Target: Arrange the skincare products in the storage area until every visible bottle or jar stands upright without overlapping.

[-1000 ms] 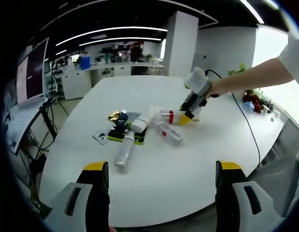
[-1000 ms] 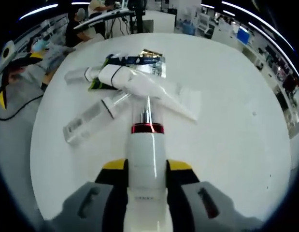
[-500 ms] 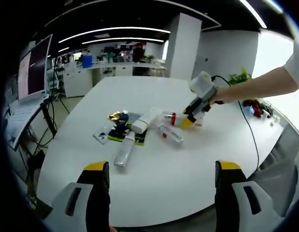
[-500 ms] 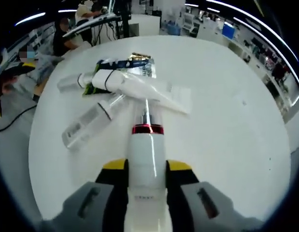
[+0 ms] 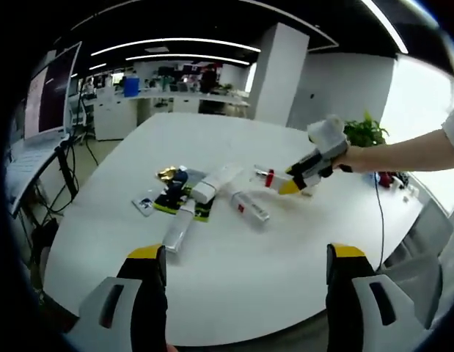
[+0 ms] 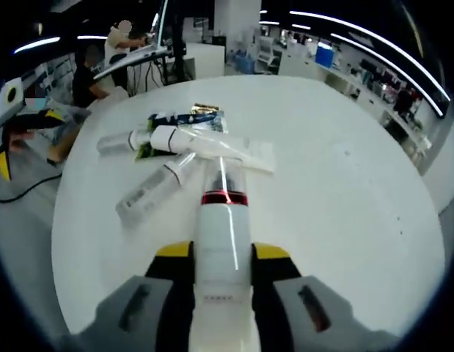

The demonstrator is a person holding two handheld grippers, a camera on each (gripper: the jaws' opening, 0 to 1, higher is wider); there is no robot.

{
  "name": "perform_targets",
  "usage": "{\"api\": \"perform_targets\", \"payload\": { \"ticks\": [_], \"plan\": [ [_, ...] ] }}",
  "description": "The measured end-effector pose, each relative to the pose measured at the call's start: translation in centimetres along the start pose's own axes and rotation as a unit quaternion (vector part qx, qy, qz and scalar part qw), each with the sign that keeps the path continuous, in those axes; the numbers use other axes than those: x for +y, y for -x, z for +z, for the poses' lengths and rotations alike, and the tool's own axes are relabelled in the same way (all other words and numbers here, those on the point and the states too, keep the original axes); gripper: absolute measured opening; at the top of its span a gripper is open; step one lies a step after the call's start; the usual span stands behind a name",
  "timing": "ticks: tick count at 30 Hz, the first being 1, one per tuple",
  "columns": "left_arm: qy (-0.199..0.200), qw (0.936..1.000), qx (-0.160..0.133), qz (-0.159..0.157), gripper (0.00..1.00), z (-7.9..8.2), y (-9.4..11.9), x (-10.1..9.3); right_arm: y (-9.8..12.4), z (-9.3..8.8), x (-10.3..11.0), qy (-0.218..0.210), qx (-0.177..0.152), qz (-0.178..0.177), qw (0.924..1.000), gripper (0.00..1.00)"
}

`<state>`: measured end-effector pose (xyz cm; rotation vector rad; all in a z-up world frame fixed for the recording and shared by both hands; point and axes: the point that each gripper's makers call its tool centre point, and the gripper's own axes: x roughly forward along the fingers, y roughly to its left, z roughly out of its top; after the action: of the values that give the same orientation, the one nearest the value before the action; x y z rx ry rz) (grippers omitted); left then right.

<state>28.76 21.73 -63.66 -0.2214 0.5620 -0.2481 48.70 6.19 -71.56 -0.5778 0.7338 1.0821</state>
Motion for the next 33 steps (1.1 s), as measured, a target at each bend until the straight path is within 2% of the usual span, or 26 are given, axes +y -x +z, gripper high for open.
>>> {"api": "perform_targets", "payload": {
  "ticks": [4, 9, 15, 21, 31, 33],
  "plan": [
    [0.015, 0.9998, 0.000, -0.010, 0.89, 0.0, -0.2, -0.6, 1.6, 0.5, 0.7, -0.011, -0.029, -0.014, 0.9994, 0.28],
    [-0.010, 0.9997, -0.001, -0.024, 0.89, 0.7, -0.5, -1.8, 2.9, 0.7, 1.6, -0.027, -0.047, -0.025, 0.9982, 0.28],
    [-0.013, 0.9991, -0.012, -0.038, 0.91, 2.1, -0.9, -2.7, 4.2, 1.2, 2.9, -0.045, -0.076, -0.037, 0.9954, 0.28],
    [-0.024, 0.9975, -0.021, -0.063, 0.92, 3.4, -2.0, -4.3, 6.2, 1.9, 4.4, -0.066, -0.118, -0.056, 0.9892, 0.28],
    [0.001, 0.9921, -0.030, -0.122, 0.94, 5.5, -3.8, -8.0, 9.7, 2.8, 5.8, -0.091, -0.171, -0.099, 0.9762, 0.28],
    [0.007, 0.9906, -0.033, -0.133, 0.94, 6.0, -4.2, -8.6, 10.4, 3.1, 6.1, -0.103, -0.187, -0.110, 0.9708, 0.28]
  ]
}}
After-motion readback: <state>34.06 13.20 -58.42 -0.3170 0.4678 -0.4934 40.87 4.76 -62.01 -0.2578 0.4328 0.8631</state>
